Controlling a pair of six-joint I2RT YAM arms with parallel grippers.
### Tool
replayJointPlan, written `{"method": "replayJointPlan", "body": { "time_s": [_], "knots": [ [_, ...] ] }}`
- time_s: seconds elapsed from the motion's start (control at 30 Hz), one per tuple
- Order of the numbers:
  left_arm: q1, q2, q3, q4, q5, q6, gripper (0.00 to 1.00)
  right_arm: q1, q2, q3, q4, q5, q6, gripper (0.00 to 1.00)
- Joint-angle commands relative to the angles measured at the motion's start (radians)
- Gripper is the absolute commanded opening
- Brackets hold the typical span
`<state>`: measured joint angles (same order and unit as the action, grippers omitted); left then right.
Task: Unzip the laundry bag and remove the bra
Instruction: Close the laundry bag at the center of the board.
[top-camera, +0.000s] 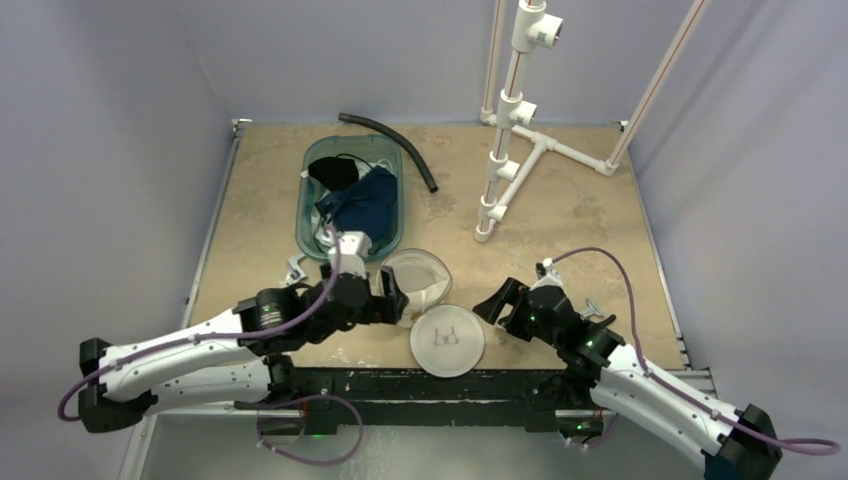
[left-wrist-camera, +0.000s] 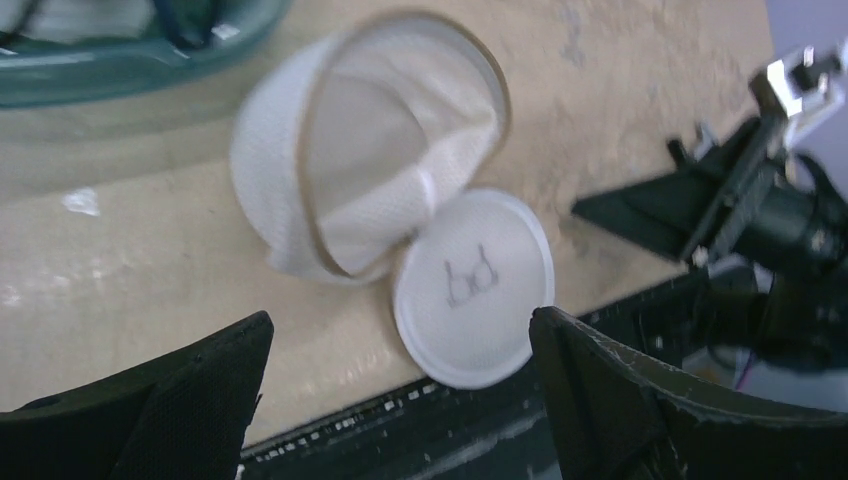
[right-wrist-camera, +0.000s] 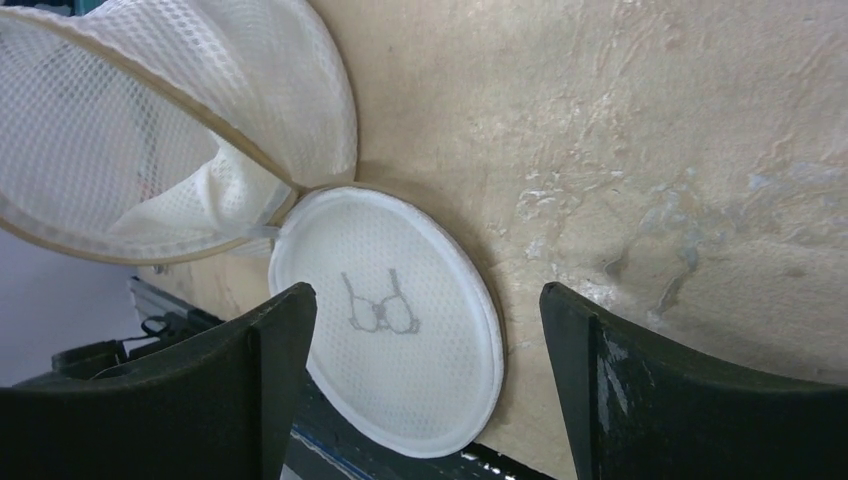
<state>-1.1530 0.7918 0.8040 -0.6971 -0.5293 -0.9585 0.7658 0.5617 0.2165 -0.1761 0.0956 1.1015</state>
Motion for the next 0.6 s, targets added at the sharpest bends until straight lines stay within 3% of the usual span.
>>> {"method": "replayJointPlan", "body": {
  "time_s": [0.0, 0.07, 0.17, 0.4, 0.57],
  "knots": [
    [-0.181, 0.129, 0.063, -0.054, 0.109, -0.054, 0.99, 0.003, 0.019, 0.046, -0.027, 0.069, 0.028, 0.86],
    [-0.285, 0.178, 0.052, -0.009, 0.063, -0.121, 0.99, 0.004, 0.032, 0.060, -0.023, 0.075, 0.020, 0.86],
    [-0.349, 0.254, -0.023, 0.099, 0.065, -0.203, 0.97, 0.003, 0.030, 0.085, -0.025, 0.082, 0.009, 0.86],
    [-0.350, 0.357, -0.242, 0.412, 0.078, -0.298, 0.86, 0.003, -0.033, 0.116, -0.075, 0.084, -0.015, 0.86],
    [-0.290, 0.442, -0.336, 0.618, 0.155, -0.335, 0.80, 0.003, -0.085, 0.114, -0.108, 0.079, -0.019, 0.86]
  ]
}}
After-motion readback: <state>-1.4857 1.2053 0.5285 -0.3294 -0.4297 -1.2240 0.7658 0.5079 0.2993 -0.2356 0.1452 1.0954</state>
